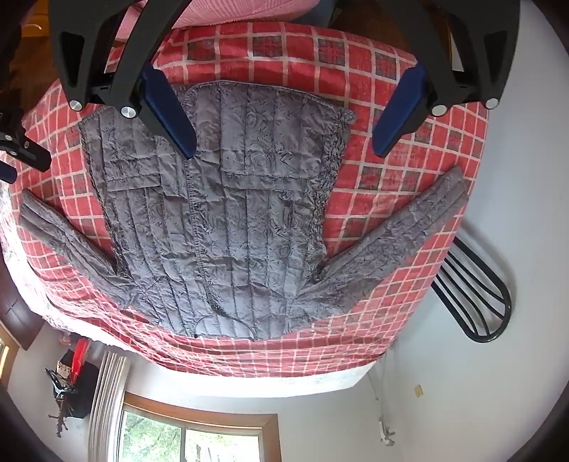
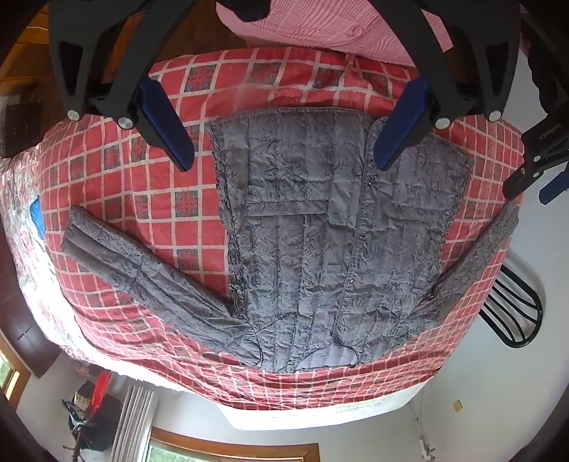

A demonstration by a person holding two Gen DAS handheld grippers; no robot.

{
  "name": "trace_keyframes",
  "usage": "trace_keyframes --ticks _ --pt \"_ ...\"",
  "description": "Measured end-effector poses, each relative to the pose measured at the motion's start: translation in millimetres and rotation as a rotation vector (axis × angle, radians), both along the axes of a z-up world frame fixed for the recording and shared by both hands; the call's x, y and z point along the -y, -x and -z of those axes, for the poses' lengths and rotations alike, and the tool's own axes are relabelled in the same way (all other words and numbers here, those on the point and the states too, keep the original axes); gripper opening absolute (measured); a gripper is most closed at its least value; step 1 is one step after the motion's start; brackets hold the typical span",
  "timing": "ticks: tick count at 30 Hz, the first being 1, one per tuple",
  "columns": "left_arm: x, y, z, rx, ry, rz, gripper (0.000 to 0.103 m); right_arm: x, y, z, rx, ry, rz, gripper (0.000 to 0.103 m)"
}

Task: Fold large clothes

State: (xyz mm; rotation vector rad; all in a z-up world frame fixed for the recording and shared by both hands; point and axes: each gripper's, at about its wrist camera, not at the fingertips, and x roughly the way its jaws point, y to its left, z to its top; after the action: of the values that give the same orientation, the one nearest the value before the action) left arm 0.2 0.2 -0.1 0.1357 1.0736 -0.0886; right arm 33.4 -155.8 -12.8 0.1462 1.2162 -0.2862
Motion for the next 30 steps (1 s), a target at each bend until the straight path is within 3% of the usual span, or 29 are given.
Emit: trace_keyframes --ticks 30 --pt "0.2 0.2 -0.1 0.009 -0.013 0.000 0.099 1.5 -1.1 1.6 0.007 0.002 0.002 0.100"
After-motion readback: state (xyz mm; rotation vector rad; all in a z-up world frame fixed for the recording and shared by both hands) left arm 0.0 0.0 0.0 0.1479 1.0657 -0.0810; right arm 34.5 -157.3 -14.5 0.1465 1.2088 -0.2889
